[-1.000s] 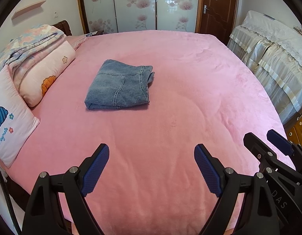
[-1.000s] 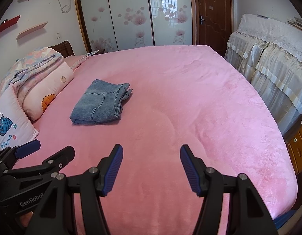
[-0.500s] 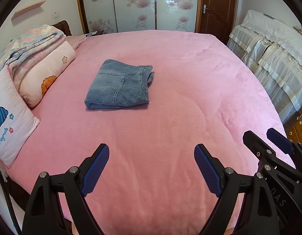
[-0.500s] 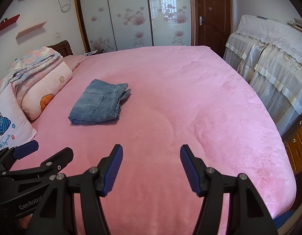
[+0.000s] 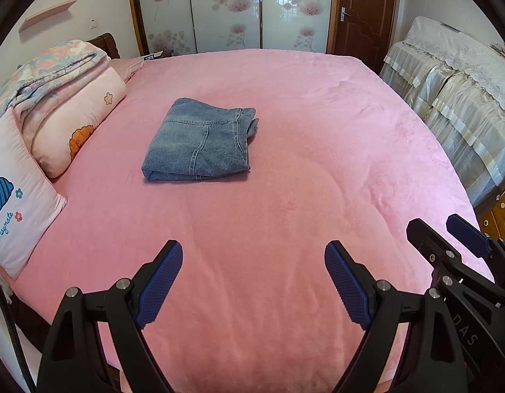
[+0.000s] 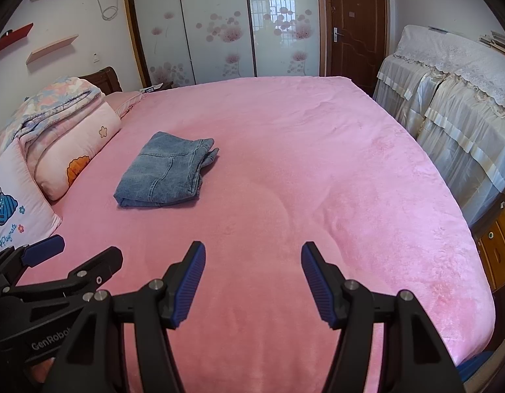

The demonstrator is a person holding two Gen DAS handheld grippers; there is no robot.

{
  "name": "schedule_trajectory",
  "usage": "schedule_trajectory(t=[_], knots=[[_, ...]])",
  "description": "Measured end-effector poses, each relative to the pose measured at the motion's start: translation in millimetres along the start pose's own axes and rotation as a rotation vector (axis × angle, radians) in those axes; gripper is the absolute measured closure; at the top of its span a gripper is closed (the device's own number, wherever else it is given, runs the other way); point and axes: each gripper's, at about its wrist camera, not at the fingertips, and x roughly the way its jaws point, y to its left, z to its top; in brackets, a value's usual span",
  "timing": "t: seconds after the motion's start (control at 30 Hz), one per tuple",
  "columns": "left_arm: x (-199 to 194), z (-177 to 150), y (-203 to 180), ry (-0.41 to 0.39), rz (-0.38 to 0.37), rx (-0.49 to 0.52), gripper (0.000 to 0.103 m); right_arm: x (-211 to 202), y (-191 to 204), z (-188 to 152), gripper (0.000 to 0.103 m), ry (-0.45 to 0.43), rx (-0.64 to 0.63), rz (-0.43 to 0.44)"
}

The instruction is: Fold large clothes

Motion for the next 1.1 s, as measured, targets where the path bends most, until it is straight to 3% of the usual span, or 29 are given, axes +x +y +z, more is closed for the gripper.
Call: schedule_trajectory(t=[1.1], knots=[[4.8,-4.5,-0.3,0.022,-0.002,-0.005,0.015,-0.5,-0.3,-1.1,0.042,0.006,0.001,-0.003]])
